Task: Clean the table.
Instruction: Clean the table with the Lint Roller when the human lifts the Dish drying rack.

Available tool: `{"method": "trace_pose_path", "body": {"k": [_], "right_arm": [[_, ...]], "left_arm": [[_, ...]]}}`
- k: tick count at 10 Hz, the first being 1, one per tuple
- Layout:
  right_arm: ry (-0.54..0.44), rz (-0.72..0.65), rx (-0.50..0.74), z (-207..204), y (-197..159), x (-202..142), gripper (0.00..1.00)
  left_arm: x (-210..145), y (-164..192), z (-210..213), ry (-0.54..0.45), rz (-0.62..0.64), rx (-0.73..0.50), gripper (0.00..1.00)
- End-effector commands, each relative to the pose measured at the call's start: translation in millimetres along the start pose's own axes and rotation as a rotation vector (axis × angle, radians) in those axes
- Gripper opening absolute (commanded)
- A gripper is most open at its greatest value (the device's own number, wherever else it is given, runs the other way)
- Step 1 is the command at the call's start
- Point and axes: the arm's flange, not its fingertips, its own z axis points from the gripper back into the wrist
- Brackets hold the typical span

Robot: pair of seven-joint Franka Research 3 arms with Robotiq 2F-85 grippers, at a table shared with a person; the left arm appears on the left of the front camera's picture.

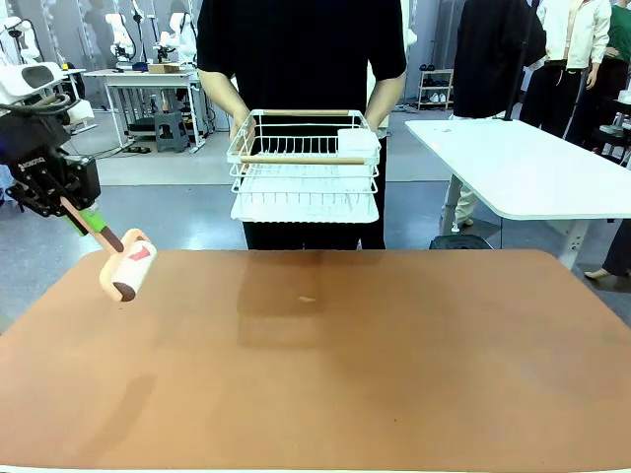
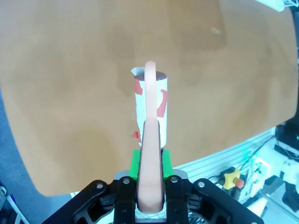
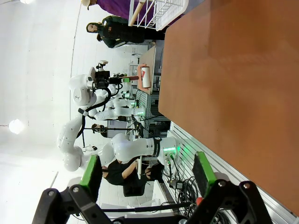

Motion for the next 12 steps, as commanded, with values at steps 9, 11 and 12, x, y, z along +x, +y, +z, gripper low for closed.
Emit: {"method": "trace_pose_path", "body": {"k": [9, 11, 12], "right_arm": [[0.000, 0.005, 0.004, -0.1, 2.4, -0.7, 1.00], [0.000, 0.005, 0.004, -0.1, 2.4, -0.7, 1.00], [0.000, 0.005, 0.004, -0.1, 2.4, -0.7, 1.00]], "left_arm": [[1.5, -4.2, -0.8, 0.004, -0.001, 0.009, 0.21], [1.5, -4.2, -0.8, 0.004, -0.001, 0.009, 0.21], [1.5, -4.2, -0.8, 0.004, -0.001, 0.009, 0.21]]}}
